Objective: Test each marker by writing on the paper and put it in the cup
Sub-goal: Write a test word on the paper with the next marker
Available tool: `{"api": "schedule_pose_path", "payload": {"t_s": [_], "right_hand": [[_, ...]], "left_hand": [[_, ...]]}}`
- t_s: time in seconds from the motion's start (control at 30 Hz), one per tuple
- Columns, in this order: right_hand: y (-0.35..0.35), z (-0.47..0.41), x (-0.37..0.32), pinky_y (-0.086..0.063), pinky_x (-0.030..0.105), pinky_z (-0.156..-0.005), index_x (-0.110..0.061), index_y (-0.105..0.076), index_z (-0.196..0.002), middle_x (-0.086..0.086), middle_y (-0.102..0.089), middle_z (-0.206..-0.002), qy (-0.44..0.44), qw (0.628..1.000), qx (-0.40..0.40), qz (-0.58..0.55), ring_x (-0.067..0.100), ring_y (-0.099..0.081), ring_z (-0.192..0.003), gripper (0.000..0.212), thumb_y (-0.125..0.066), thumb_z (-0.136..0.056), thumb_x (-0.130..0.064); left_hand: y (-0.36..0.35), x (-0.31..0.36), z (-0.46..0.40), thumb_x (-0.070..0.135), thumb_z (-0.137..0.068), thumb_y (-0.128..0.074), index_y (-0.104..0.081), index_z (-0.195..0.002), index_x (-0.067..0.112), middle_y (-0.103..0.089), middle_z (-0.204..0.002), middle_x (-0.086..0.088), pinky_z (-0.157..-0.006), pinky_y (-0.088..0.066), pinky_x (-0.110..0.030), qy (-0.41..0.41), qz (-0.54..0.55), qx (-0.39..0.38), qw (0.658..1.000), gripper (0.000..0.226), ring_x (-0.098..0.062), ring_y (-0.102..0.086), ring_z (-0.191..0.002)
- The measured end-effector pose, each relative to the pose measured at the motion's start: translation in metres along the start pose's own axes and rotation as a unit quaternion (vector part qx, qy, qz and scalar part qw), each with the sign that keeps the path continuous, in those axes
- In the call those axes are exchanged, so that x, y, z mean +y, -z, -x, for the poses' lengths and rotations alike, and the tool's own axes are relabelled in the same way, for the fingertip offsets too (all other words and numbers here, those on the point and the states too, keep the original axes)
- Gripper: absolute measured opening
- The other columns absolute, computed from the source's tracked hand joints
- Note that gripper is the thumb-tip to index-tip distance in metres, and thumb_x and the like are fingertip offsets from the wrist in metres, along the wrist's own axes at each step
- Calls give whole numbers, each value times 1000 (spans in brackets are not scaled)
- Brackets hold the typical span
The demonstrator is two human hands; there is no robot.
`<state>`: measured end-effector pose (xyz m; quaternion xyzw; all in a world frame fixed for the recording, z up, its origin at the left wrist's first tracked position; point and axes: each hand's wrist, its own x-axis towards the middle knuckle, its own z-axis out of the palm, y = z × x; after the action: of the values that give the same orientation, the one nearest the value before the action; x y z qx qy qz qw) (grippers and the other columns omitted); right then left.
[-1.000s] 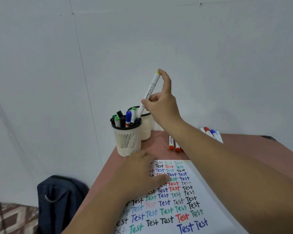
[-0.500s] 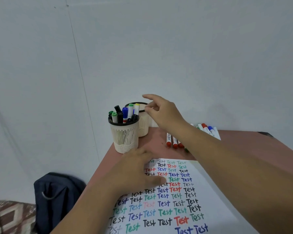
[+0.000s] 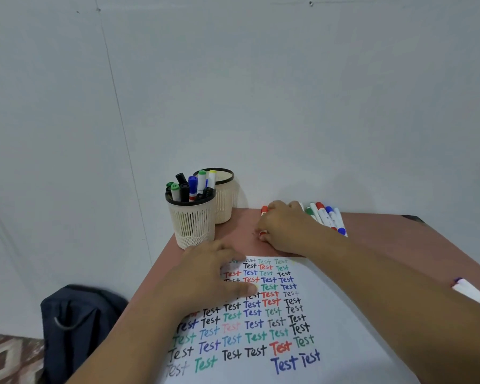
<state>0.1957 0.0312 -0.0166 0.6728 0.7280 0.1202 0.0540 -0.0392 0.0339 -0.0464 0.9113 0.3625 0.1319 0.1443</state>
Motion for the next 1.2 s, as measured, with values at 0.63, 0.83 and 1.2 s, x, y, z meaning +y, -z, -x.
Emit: {"api": "schedule_pose_path", "payload": {"t_s": [0.63,0.83,1.2], "right_hand": [[55,120,-18,-62,36,-82,-16,-71,-106,9,-78,-97,-168,612,277,-722,27,-76,-92,24,-48,-110,-22],[71,143,-23,-59,31,-76,-12,-72,-103,6,-78,-95,-152,538,281,-780,16,-70,-83,23,-56,-106,-29],[55,153,-34,-63,38,-81,-3,-69,-110,-1,-76,-84,-157,533,280,-783,15,-67,-72,16,-64,-101,-15]], "left_hand": [[9,61,-15,43,-104,-45,-36,-148,34,-47,-131,17,-96,-36,-25,-98,69,149,981,46,0,-39,-116],[10,82,-11,56,-101,-28,-55,-101,26,-51,-76,8,-57,-47,-38,-124,85,207,967,40,-10,-49,-64],[4,89,-10,55,-98,-42,-68,-116,32,-57,-71,9,-57,-44,-33,-111,108,201,967,39,-9,-52,-62]]}}
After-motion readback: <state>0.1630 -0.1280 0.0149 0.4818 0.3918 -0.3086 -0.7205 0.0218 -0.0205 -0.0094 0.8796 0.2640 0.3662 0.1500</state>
